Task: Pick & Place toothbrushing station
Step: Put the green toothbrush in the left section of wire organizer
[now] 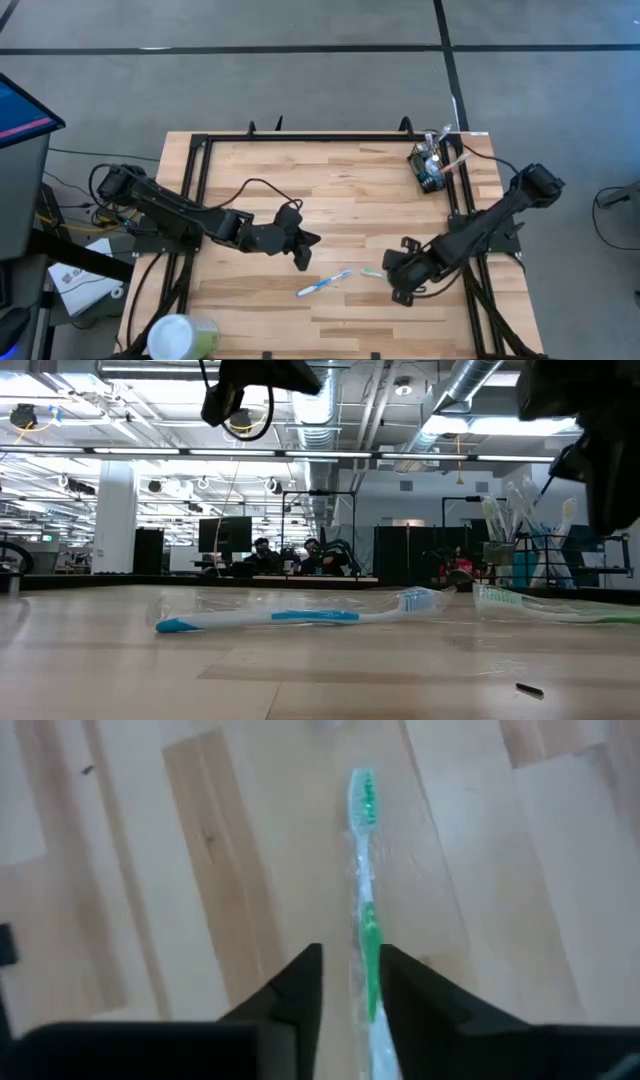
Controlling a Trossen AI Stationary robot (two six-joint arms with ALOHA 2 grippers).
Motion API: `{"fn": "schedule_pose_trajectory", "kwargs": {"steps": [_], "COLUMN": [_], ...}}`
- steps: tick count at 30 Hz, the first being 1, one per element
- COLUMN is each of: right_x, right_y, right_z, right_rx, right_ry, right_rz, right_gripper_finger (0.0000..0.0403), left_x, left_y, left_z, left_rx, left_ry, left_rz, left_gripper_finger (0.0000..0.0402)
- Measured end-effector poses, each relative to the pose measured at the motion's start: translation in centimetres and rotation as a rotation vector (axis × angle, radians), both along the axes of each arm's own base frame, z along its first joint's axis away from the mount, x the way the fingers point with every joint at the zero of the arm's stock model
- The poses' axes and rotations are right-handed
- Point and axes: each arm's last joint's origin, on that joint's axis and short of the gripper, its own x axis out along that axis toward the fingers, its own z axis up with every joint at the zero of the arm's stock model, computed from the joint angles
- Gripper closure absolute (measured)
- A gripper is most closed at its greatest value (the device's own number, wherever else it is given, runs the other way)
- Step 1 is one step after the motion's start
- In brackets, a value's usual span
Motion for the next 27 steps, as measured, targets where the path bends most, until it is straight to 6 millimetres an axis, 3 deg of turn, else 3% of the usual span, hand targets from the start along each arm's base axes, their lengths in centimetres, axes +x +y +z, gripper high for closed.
{"fn": "schedule_pose_trajectory", "kwargs": {"steps": [7,12,27], "right_x": [1.6,2.6,3.6], "right_y": [-0.3,0.0,-0.1], "right_z": [-2.8,-3.1,-5.3], "right_rx": [-0.041,-0.009,-0.029], "right_ry": [0.080,0.023,0.058], "right_rz": [0.010,0.034,0.005], "right_gripper_finger": [0.0233,0.0200,0.0206], "left_x": [0.2,0.3,0.3], "left_y": [-0.3,-0.6,-0.7], "left_z": [-0.1,-0.3,-0.2], "left_rx": [-0.015,-0.017,-0.016], "left_ry": [-0.010,-0.008,-0.014], "left_rz": [-0.024,-0.037,-0.048], "left_gripper_finger": [0.0400,0.0400,0.0400]}}
